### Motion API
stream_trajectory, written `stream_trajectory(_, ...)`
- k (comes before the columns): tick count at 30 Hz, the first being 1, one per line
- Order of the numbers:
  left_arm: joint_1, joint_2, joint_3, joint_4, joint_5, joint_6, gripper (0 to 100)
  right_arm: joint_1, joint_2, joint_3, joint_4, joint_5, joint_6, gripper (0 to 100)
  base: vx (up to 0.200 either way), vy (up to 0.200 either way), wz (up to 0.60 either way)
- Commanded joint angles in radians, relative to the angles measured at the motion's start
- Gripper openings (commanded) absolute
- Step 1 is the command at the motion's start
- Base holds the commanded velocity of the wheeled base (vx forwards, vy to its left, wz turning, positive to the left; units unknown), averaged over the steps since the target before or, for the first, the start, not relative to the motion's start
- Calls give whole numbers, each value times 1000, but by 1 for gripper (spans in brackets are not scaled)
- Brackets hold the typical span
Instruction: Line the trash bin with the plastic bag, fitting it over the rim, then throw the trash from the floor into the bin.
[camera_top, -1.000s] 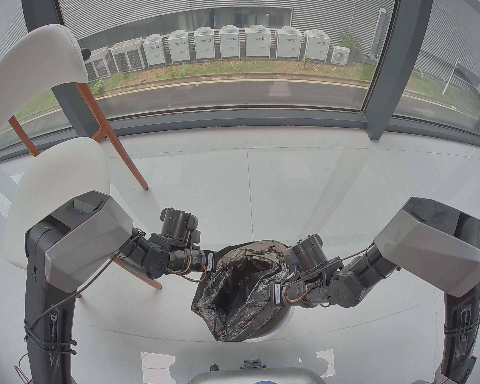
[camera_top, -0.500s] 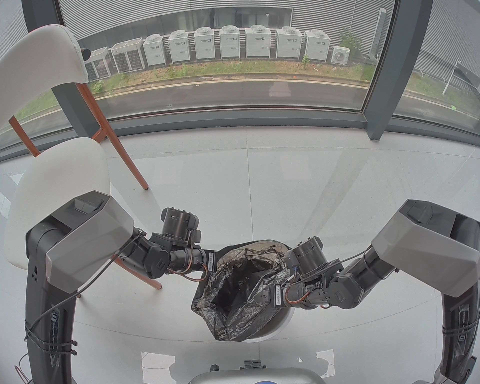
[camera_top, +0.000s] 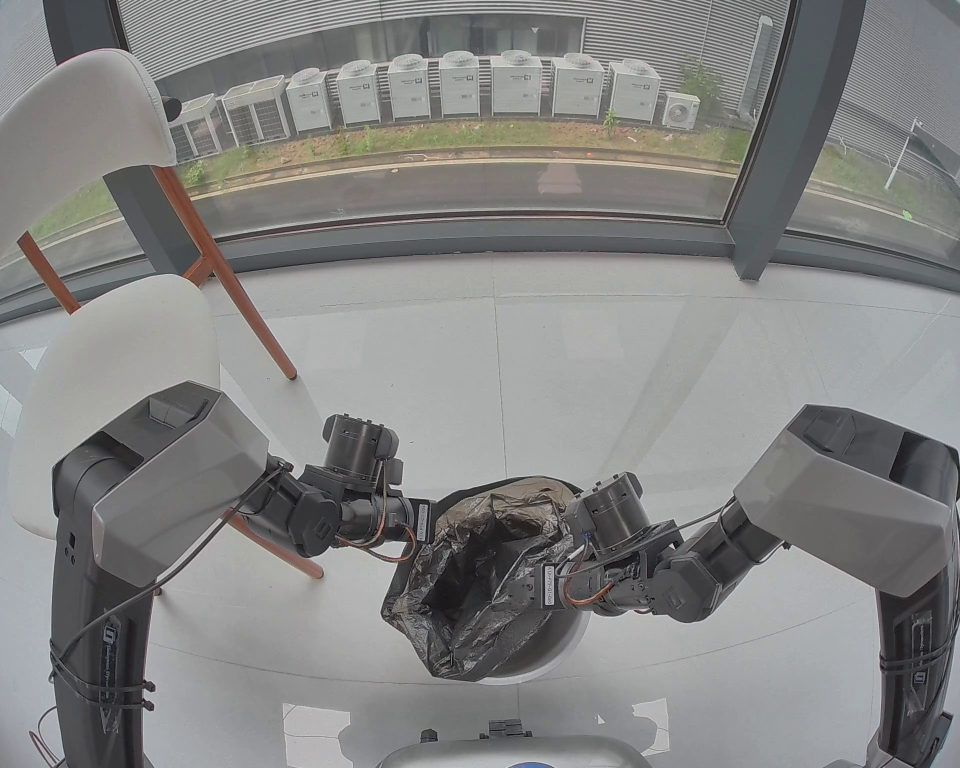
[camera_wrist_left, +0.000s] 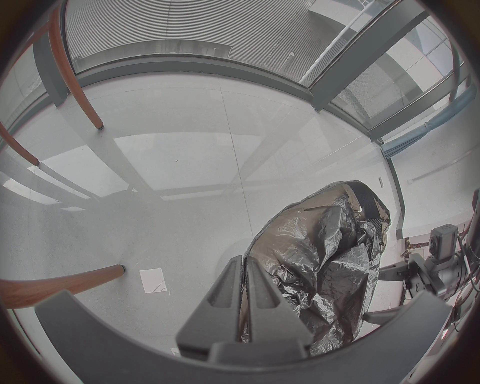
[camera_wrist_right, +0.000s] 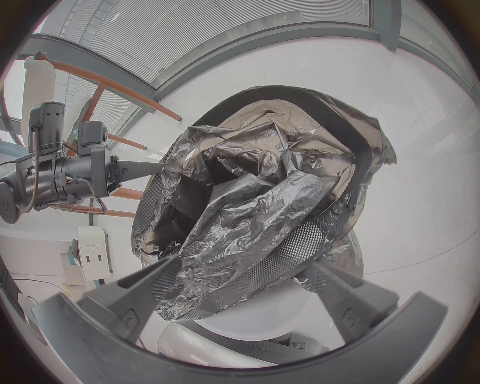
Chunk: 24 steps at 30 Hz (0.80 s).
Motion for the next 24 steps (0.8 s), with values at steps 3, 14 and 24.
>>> stream_trajectory(3, 0, 2, 3, -1, 3, -1, 0, -2, 2, 4, -1, 1, 0, 0, 0, 0, 0)
stream_trajectory(14, -5, 2, 0, -1, 12, -1, 0, -14, -60, 21, 13, 11, 2, 0, 0, 0, 0)
stream_trajectory(24, -9, 2, 9, -1, 12, -1, 0, -31, -199, 90, 131, 26, 0, 0, 0, 0, 0)
